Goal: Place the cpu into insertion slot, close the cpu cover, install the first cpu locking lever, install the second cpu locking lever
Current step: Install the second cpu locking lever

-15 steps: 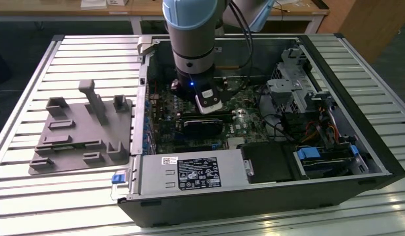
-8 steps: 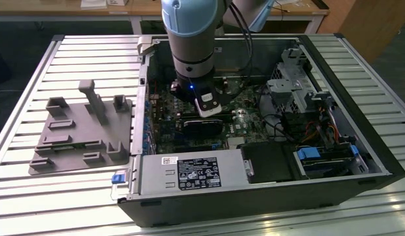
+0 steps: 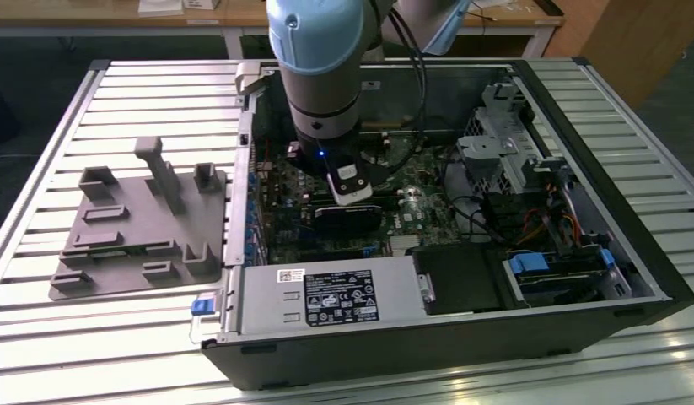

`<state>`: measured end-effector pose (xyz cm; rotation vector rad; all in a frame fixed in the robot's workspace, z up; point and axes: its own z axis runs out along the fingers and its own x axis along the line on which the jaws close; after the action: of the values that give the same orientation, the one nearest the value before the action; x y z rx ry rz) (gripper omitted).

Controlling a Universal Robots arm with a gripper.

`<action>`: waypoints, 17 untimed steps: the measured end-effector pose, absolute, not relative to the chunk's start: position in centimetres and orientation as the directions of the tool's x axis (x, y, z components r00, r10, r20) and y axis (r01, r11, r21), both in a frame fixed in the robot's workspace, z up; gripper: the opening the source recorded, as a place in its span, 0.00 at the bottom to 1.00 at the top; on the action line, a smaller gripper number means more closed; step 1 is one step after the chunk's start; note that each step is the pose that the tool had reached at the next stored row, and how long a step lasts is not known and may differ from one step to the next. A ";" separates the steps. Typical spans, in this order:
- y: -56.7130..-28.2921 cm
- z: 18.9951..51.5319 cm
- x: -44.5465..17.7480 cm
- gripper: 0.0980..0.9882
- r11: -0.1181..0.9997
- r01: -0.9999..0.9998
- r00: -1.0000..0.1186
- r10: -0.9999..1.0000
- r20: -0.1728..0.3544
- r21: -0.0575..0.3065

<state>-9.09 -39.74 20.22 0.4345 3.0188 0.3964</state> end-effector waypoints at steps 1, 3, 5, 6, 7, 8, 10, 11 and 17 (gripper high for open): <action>-39.7 20.1 -9.1 0.00 0.926 0.268 -0.958 0.285 -0.027 0.266; -39.8 19.9 -9.2 0.00 0.923 0.269 -0.958 0.286 -0.024 0.275; -39.7 19.7 -9.3 0.00 0.920 0.269 -0.958 0.286 -0.021 0.284; -39.7 19.7 -9.4 0.00 0.919 0.269 -0.958 0.286 -0.020 0.288; -39.7 19.6 -9.4 0.00 0.918 0.269 -0.958 0.286 -0.019 0.290; -39.7 19.5 -9.5 0.00 0.918 0.269 -0.958 0.286 -0.019 0.293; -39.8 19.4 -9.5 0.00 0.916 0.268 -0.958 0.286 -0.016 0.299; -39.8 19.3 -9.6 0.00 0.914 0.268 -0.958 0.286 -0.015 0.303; -39.7 19.1 -9.6 0.00 0.910 0.269 -0.958 0.287 -0.012 0.315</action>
<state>-9.59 -39.74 19.09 0.4383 3.0138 0.4840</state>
